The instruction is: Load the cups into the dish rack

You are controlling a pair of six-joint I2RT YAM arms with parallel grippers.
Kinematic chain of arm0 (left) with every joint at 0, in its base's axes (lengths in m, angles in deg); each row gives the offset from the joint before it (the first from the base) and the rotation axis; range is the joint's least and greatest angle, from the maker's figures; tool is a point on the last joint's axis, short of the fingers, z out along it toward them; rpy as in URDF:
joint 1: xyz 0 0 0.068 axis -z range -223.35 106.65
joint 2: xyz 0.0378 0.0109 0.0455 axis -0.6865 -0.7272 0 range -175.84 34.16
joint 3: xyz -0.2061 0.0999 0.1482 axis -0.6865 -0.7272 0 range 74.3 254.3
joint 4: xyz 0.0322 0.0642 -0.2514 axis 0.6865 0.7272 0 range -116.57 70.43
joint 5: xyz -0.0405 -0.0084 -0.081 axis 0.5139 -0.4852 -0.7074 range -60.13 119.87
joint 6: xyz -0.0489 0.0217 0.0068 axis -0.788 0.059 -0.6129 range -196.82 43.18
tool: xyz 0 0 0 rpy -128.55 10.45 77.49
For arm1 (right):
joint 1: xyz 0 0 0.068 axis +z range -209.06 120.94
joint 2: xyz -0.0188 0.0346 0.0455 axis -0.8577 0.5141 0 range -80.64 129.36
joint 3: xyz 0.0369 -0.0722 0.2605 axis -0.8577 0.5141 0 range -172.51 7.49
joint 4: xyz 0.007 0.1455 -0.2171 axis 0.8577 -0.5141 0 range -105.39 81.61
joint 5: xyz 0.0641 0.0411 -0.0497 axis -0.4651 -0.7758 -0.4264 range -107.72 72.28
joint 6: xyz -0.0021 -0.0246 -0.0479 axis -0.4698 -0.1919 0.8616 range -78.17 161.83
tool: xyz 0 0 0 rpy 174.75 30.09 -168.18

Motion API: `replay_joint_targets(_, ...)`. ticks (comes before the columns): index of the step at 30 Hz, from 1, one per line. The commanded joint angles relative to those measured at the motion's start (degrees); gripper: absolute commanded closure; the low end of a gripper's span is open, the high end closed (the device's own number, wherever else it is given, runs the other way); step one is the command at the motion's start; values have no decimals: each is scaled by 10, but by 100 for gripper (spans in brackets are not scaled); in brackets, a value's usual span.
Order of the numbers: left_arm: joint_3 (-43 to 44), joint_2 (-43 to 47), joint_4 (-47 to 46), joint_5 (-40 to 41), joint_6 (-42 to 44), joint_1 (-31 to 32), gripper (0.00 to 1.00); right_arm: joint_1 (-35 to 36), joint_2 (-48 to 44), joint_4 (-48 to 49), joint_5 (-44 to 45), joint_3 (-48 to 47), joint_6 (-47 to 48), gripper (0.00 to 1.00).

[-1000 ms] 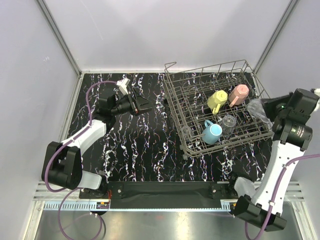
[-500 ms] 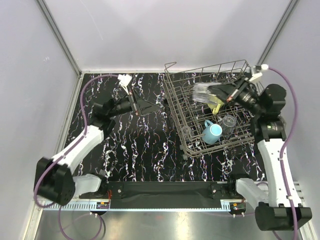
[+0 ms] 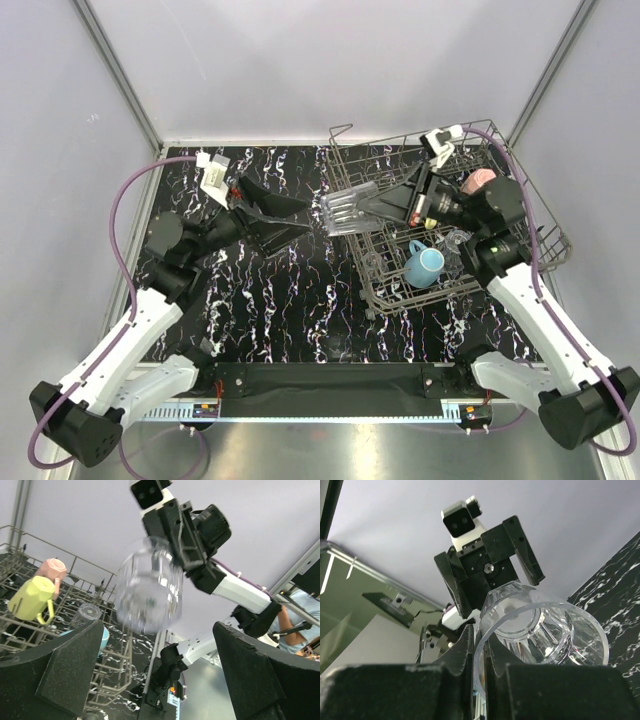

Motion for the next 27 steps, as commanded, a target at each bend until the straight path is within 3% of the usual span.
replay_joint_targets(1, -10, 16, -19, 55, -16, 20, 1, 43, 10, 75, 18, -12, 0, 100)
replay_joint_targets(6, -16, 24, -23, 78, -34, 49, 1, 96, 24, 59, 38, -25, 28, 100)
replay_joint_targets(19, -10, 35, 48, 148, 3, 107, 2, 117, 9, 45, 94, -17, 53, 100)
replay_joint_targets(27, 11, 17, 46, 154, 5, 125, 14, 118, 11, 54, 70, -22, 40, 100)
